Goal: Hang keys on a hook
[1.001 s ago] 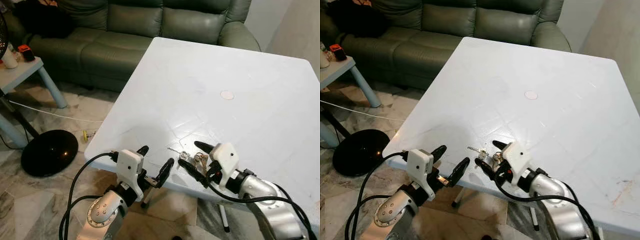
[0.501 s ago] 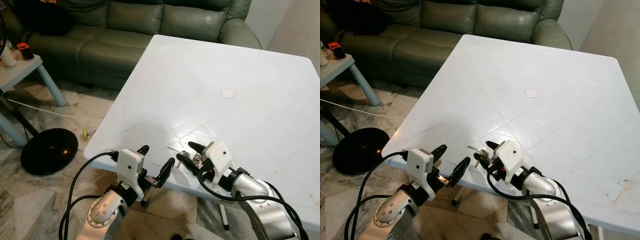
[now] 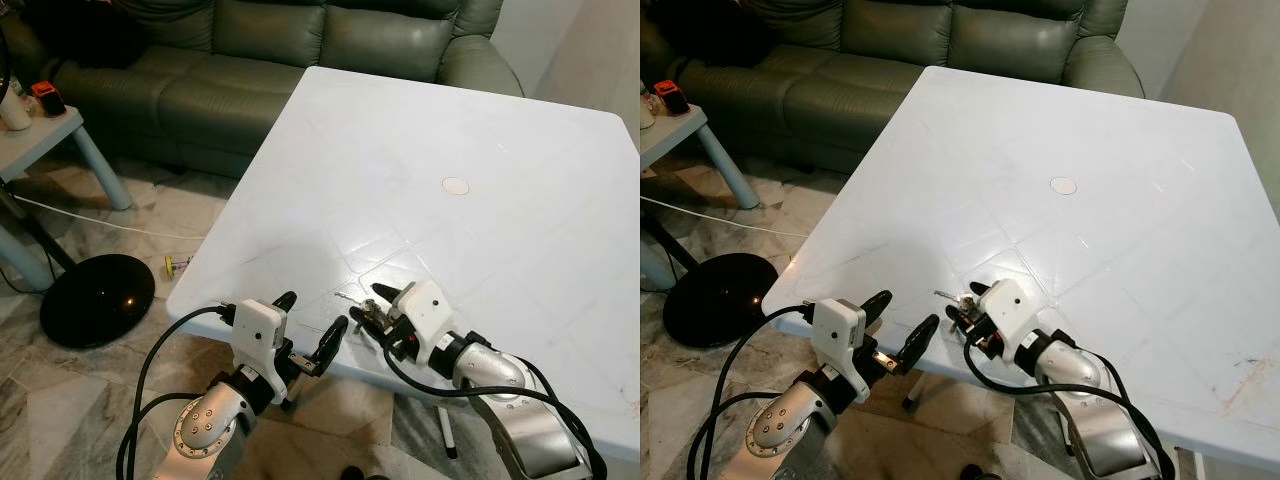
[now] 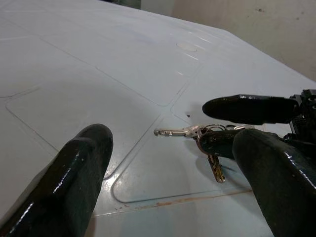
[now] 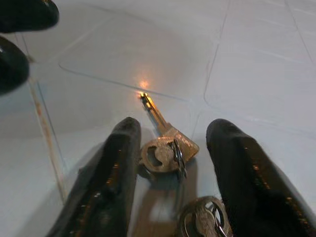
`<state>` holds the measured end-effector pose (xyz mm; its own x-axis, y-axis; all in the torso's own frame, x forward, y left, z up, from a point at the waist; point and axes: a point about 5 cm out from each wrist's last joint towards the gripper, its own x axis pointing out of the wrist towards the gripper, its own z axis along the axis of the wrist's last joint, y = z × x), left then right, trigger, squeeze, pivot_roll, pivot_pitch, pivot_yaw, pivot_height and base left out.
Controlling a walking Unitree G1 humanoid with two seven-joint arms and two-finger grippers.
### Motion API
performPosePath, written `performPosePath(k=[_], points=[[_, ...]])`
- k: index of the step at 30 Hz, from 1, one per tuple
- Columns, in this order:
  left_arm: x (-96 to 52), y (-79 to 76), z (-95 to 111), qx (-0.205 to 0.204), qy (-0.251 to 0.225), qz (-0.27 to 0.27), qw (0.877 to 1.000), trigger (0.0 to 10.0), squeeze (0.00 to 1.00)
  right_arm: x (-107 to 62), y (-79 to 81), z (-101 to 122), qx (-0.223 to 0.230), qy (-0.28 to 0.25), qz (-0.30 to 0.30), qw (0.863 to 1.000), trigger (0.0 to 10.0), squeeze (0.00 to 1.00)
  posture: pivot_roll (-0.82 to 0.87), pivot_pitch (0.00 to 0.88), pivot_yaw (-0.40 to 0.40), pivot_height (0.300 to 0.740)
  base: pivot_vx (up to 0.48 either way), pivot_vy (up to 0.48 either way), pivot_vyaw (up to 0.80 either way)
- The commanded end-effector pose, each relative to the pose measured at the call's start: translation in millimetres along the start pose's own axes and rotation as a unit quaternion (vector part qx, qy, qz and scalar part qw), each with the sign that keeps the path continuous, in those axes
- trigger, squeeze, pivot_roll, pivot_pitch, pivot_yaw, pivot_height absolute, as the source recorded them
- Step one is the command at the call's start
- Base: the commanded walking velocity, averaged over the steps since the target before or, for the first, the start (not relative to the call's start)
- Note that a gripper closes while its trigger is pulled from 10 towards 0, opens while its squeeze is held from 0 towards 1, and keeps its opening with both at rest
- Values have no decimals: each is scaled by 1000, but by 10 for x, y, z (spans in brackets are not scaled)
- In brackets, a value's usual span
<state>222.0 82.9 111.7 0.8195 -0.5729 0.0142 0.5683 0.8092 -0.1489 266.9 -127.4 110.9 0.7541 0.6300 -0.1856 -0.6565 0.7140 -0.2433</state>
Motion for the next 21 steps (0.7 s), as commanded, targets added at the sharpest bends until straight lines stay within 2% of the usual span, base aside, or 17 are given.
performPosePath(k=[1, 2, 3, 4, 5, 6, 14, 15, 16, 18, 19, 21], points=[[-12, -35, 22, 0, -2, -4, 1000, 10000, 0, -2, -15, -31, -2, 14, -4, 1000, 4510, 0, 176, 159, -53, 740, 0, 0, 0], [-12, -36, 24, -1, -2, -4, 1000, 10000, 0, 2, -17, -45, 1, 21, -4, 1000, 5922, 0, 176, 159, -53, 740, 0, 0, 0], [-12, -36, 24, -1, -2, -4, 1000, 10000, 0, 3, -16, -49, 3, 22, -3, 1000, 6706, 0, 176, 159, -53, 740, 0, 0, 0], [-12, -36, 24, -1, -2, -4, 1000, 10000, 0, 3, -16, -49, 3, 22, -3, 1000, 6706, 0, 176, 159, -53, 740, 0, 0, 0], [-12, -37, 23, -1, -2, -4, 1000, 10000, 0, 2, -18, -50, 3, 21, -2, 1000, 7255, 0, 176, 159, -53, 740, 0, 0, 0], [-12, -35, 22, -2, -2, -3, 1000, 10000, 0, -1, -28, -66, 3, 27, 0, 1000, 10000, 0, 176, 159, -53, 740, 0, 0, 0], [-8, -37, 24, -3, -2, -2, 1000, 10000, 0, -48, -119, -72, 12, 19, 2, 1000, 10000, 0, 175, 159, -53, 740, 0, 0, 0], [-9, -38, 23, -3, -2, -2, 1000, 10000, 0, -58, -122, -58, 19, 10, 8, 1000, 9255, 0, 172, 159, -52, 740, 0, 0, 0], [-9, -38, 23, -3, -2, -2, 1000, 10000, 0, -58, -122, -58, 19, 10, 8, 1000, 9255, 0, 172, 159, -52, 740, 0, 0, 0], [-10, -39, 22, -3, -2, -3, 1000, 10000, 0, -68, -141, -54, 28, 8, 6, 1000, 10000, 0, 172, 159, -52, 740, 0, 0, 0], [-9, -39, 21, -4, -2, -3, 1000, 10000, 0, -72, -156, -50, 27, 6, 4, 1000, 9333, 0, 172, 159, -52, 740, 0, 0, 0], [-6, -40, 21, -4, -2, -3, 1000, 10000, 0, -77, -159, -42, 27, 1, 7, 1000, 9569, 0, 172, 159, -52, 740, 0, 0, 0]])
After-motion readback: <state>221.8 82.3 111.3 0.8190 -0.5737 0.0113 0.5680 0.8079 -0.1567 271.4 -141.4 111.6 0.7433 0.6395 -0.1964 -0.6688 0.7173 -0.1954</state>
